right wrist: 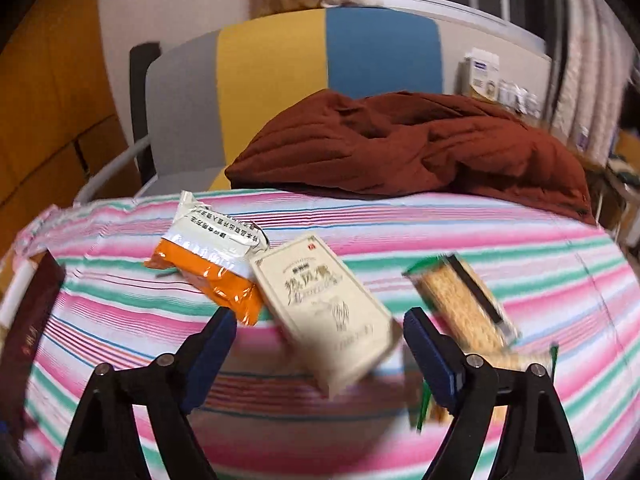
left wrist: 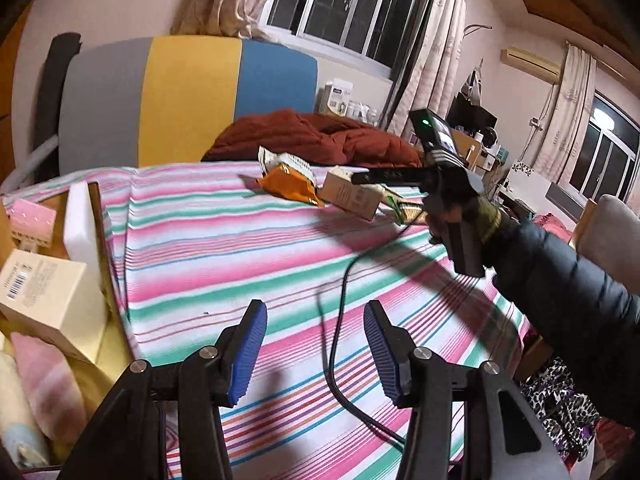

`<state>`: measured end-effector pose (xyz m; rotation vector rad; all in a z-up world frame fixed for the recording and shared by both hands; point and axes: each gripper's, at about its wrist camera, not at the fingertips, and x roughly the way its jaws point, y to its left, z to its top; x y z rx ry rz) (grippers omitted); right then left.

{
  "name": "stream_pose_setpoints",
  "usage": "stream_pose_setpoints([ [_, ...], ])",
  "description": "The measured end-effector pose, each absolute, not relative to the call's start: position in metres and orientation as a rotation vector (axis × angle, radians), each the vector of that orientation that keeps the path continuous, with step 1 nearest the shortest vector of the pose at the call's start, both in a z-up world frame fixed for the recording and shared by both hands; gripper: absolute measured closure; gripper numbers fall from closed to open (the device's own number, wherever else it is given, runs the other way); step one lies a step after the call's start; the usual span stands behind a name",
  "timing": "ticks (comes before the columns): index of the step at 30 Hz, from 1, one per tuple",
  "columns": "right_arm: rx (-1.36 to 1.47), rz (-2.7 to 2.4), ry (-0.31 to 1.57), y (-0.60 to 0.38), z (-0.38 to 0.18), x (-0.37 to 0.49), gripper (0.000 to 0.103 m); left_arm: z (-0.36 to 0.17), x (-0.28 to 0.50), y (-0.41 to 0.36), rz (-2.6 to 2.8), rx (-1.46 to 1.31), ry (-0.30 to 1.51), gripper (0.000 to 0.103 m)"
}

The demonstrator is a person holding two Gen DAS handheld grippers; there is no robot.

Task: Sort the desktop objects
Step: 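Grasp the cream box with red print with the right tool, then grasp the white-and-orange snack packet with the left tool while the right tool holds the cream box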

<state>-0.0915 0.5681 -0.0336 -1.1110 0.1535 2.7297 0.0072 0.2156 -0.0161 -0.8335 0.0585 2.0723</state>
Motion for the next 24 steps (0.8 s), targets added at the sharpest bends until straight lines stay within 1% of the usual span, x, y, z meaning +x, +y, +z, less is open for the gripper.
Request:
stream_pose_setpoints([
  [2, -1.172, 2.710, 0.105, 0.568, -0.042, -0.104, 0.014, -0.018, 0.007, 0.217, 2.067, -0.838, 0.056, 0.052],
  [5, -1.236, 2.689, 0.084, 0.568, -0.054, -0.115, 0.015, -0.019, 0.007, 0.217, 2.061, -0.846, 0.049, 0.052],
  [7, -1.264, 2.676, 0.087, 0.567, -0.060, -0.115, 0.032, -0.020, 0.007, 0.217, 2.058, -0.851, 0.046, 0.052],
  [10, -1.282, 2.673, 0.118, 0.562, -0.067, -0.107, 0.044, -0.020, 0.007, 0.214, 2.058, -0.853, 0.036, 0.052],
  [12, -1.293, 2.683, 0.147, 0.556, -0.068, -0.098, 0.050, -0.020, 0.008, 0.212, 2.062, -0.851, 0.029, 0.051],
  [20, -1.307, 2.719, 0.233, 0.518, -0.068, -0.049, 0.051, -0.014, 0.012, 0.203, 2.071, -0.837, -0.011, 0.051],
  [23, -1.280, 2.716, 0.266, 0.506, -0.068, -0.027, 0.050, -0.009, 0.013, 0.202, 2.079, -0.829, -0.013, 0.051],
  [24, -1.271, 2.717, 0.281, 0.503, -0.068, -0.019, 0.048, -0.007, 0.012, 0.203, 2.081, -0.833, -0.009, 0.050],
])
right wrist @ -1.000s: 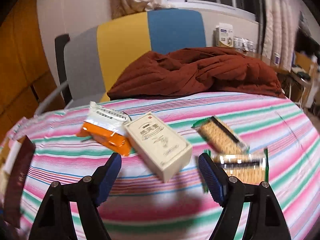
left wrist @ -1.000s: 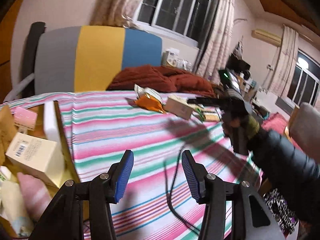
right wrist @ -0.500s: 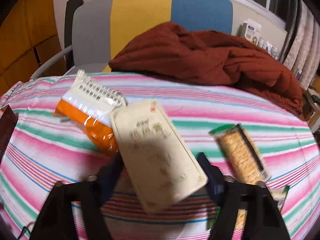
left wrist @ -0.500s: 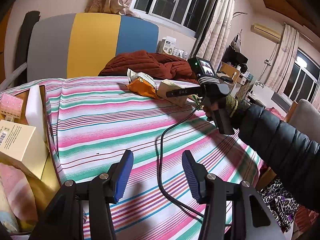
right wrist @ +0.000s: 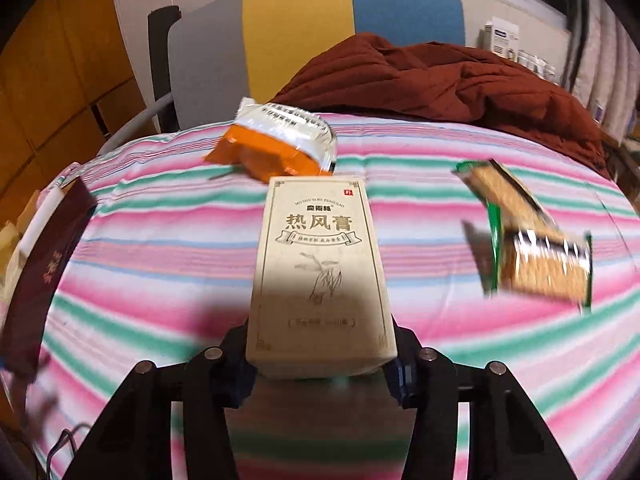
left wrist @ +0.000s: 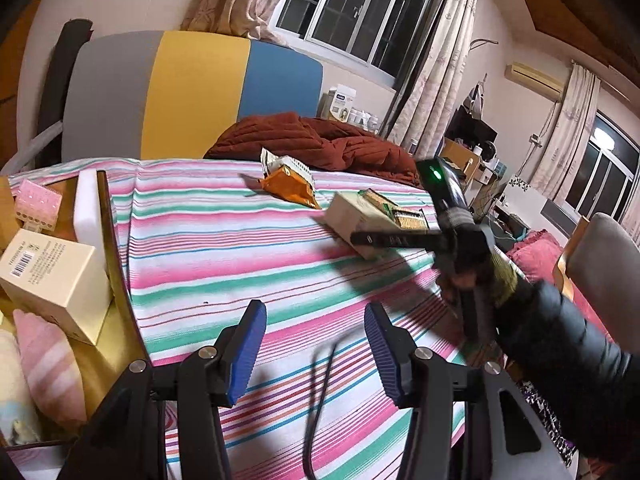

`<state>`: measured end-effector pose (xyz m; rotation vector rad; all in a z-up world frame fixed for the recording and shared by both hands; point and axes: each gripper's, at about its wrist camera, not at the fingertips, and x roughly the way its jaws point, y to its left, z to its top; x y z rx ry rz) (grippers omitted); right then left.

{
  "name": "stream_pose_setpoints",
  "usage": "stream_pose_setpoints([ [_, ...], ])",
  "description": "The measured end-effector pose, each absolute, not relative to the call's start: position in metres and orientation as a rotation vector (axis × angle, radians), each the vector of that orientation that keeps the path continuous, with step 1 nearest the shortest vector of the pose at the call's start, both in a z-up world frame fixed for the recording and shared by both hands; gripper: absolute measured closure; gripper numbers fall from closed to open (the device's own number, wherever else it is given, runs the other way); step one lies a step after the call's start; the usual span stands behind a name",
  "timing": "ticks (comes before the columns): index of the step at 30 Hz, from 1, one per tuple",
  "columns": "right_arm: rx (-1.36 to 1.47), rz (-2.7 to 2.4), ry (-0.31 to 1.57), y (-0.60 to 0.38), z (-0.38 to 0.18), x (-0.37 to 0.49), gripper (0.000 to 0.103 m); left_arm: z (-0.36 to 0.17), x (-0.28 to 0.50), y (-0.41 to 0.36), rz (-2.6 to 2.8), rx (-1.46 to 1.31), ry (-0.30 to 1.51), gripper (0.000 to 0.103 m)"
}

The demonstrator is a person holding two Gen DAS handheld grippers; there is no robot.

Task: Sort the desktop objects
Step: 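Grasp the white-and-orange snack packet with the left tool while the right tool holds the cream box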

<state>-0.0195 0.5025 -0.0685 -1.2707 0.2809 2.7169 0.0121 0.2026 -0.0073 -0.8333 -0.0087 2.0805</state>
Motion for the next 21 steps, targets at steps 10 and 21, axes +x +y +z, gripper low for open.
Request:
stream_pose_setpoints([
  [10, -0.954, 2.723, 0.662, 0.516, -0.065, 0.058, 0.013, 0.024, -0.021, 0.236, 2.086, -0.877, -0.039, 0.046],
  [21, -0.807, 2.707, 0.973, 0.545, -0.077, 0.075, 0.013, 0.013, -0.120, 0.321, 2.106, -1.046, -0.159, 0.044],
])
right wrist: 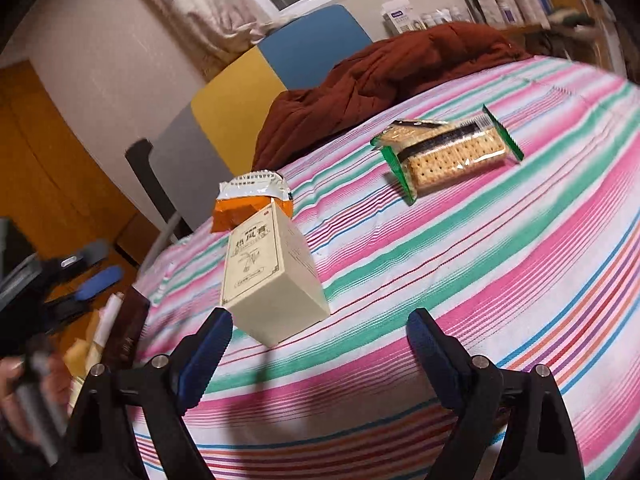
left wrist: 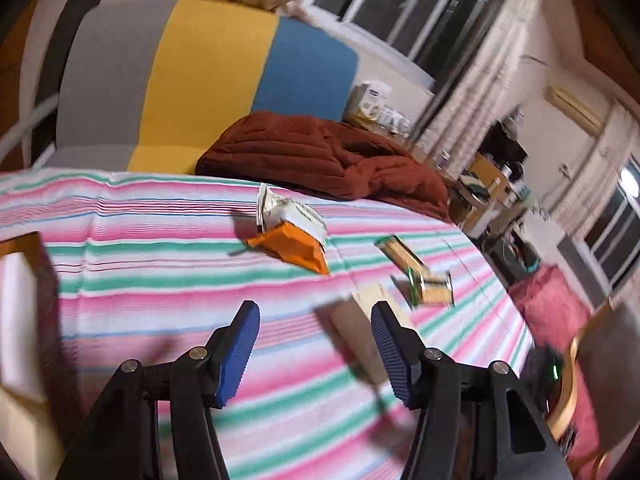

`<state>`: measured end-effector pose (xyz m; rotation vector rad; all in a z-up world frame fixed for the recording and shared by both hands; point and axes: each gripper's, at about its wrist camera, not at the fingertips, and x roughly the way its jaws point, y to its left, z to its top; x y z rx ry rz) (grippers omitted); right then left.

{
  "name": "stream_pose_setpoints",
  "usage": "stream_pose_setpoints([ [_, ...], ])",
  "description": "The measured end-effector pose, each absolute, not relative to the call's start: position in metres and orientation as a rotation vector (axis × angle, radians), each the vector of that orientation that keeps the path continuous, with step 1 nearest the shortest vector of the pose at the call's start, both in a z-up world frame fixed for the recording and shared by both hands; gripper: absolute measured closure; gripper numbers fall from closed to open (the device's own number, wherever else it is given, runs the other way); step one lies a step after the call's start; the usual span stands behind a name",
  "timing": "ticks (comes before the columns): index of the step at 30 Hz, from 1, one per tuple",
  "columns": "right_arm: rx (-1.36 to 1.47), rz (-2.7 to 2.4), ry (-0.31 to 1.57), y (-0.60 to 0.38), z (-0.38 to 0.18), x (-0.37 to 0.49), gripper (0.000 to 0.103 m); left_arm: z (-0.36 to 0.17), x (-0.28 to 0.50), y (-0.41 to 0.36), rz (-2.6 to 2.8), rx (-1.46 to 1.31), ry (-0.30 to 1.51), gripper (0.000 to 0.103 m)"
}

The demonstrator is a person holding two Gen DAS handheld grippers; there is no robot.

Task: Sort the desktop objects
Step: 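Grasp the white-and-orange snack packet with the left tool while the right tool holds the cream box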

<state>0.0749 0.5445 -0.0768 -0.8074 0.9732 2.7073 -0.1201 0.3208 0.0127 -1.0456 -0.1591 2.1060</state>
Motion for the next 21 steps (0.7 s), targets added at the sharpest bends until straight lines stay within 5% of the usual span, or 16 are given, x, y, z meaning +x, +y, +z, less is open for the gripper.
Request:
stream_pose_setpoints([
  [21, -0.765, 2.777, 1.015, 0.546, -0.079, 0.076, 0.009, -0.028, -0.235, 0.424, 2.062, -1.041, -0.063, 0.036],
])
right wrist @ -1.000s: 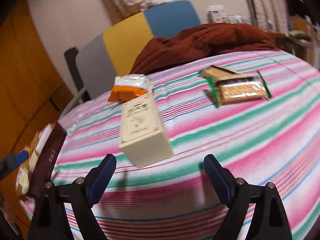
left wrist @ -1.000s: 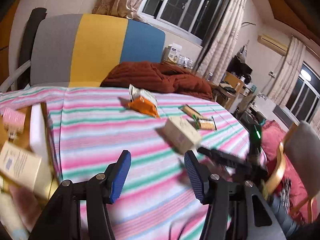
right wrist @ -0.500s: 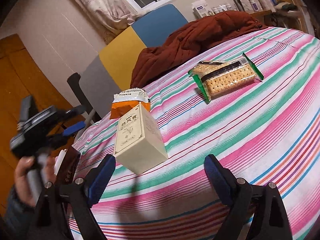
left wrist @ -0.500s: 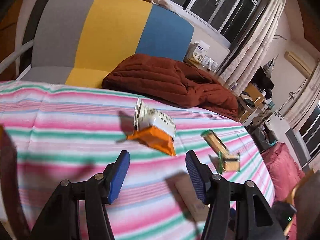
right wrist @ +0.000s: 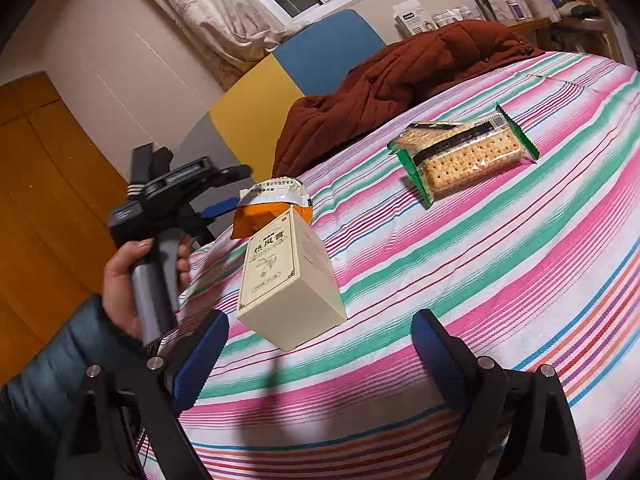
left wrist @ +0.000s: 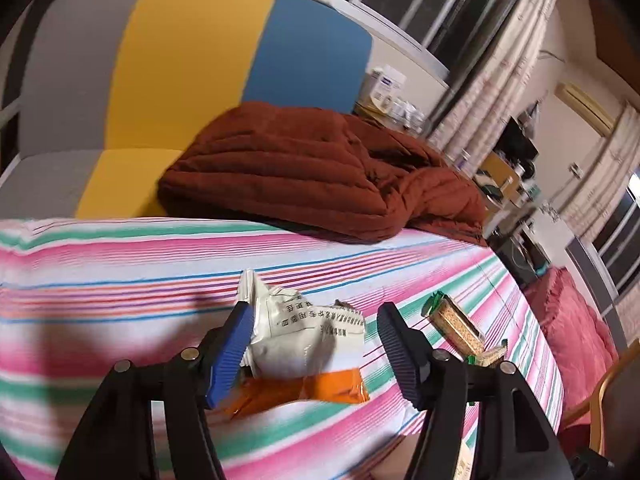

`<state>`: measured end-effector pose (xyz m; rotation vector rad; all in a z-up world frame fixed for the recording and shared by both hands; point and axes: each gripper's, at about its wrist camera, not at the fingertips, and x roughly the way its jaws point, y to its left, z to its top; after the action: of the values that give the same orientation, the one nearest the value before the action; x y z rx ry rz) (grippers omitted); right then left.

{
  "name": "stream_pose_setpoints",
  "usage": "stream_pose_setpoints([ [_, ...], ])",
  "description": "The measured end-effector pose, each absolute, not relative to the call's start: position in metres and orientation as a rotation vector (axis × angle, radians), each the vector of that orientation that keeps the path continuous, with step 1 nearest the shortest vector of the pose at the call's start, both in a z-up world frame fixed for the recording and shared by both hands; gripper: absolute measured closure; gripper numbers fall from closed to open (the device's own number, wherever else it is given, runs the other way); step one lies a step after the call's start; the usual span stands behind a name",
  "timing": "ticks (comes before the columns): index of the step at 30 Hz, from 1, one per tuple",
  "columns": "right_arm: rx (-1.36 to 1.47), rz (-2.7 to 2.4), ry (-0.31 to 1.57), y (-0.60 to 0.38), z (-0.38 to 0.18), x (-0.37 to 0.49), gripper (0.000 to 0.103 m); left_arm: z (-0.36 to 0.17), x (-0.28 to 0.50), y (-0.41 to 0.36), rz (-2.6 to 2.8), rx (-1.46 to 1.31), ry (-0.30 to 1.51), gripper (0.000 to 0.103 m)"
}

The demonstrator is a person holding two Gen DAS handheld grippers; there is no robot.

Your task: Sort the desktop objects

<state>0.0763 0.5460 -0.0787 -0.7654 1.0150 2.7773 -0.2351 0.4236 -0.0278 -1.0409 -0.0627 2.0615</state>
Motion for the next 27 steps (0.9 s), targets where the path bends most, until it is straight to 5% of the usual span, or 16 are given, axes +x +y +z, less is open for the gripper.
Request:
stream_pose_setpoints([
  [3, -0.765, 2.780, 1.016, 0.546, -0.079, 0.077, 0.008, -0.032, -0.235, 0.435, 2.050, -1.046, -0.015, 0.037],
  [6, -0.766, 2.780, 1.012, 0.546, -0.080, 0.077, 0.008, -0.038, -0.232, 0.441, 2.054, -1.068, 0.040, 0.049],
  [27, -0.765, 2.782, 1.015, 0.547, -0.079, 0.077, 0.008, -0.057, -0.162, 0.372, 2.119, -1.185, 0.022, 0.057],
])
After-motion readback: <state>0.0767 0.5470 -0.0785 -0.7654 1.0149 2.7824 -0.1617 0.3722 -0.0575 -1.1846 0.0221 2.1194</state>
